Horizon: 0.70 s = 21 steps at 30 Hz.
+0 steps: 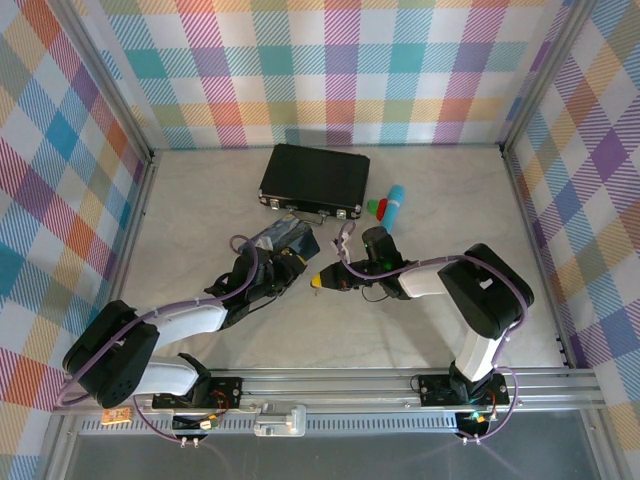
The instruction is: Unlock a padlock with a key
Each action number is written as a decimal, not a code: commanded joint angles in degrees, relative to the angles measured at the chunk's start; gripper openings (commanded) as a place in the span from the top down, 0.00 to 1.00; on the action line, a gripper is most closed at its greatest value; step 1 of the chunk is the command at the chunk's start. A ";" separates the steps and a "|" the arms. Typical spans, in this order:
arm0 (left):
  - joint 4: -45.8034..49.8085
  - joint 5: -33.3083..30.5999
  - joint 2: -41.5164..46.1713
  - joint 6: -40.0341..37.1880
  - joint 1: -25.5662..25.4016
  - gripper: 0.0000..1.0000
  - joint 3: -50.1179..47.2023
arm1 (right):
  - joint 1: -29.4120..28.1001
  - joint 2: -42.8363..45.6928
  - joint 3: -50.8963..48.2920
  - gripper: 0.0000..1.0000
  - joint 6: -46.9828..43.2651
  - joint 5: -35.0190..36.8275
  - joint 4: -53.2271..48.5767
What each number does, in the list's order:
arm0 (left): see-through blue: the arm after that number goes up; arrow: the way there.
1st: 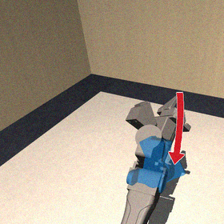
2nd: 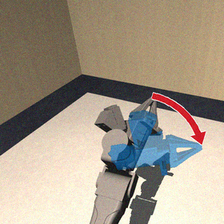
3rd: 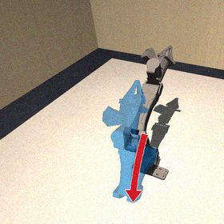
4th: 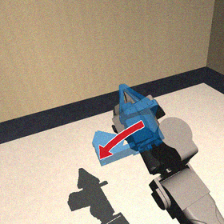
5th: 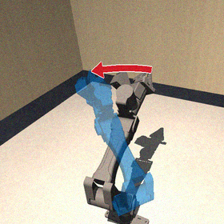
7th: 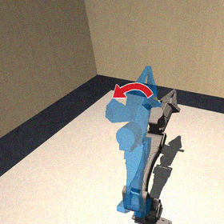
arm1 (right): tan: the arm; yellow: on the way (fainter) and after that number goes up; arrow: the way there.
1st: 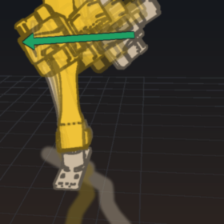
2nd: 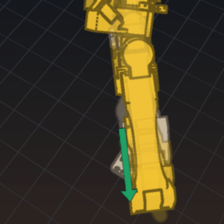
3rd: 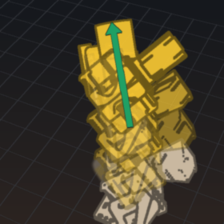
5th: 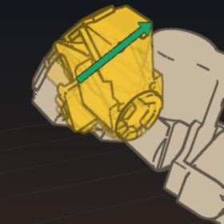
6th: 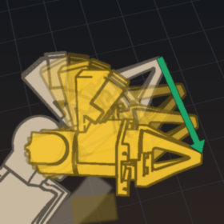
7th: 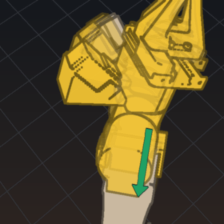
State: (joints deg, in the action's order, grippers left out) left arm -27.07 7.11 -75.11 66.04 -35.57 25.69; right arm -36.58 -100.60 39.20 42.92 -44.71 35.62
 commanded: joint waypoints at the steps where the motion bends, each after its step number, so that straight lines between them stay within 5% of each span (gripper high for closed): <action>1: -5.45 1.39 -0.21 -0.78 0.68 1.00 0.50 | -0.25 -1.19 0.59 1.00 1.64 -1.55 4.60; 21: -4.90 1.32 0.74 -1.97 0.73 1.00 -0.42 | -0.15 -0.70 -0.12 1.00 3.84 -0.82 7.71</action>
State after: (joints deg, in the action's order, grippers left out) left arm -28.69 7.94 -75.37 65.76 -35.46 25.63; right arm -36.58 -101.93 39.20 46.30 -44.84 40.69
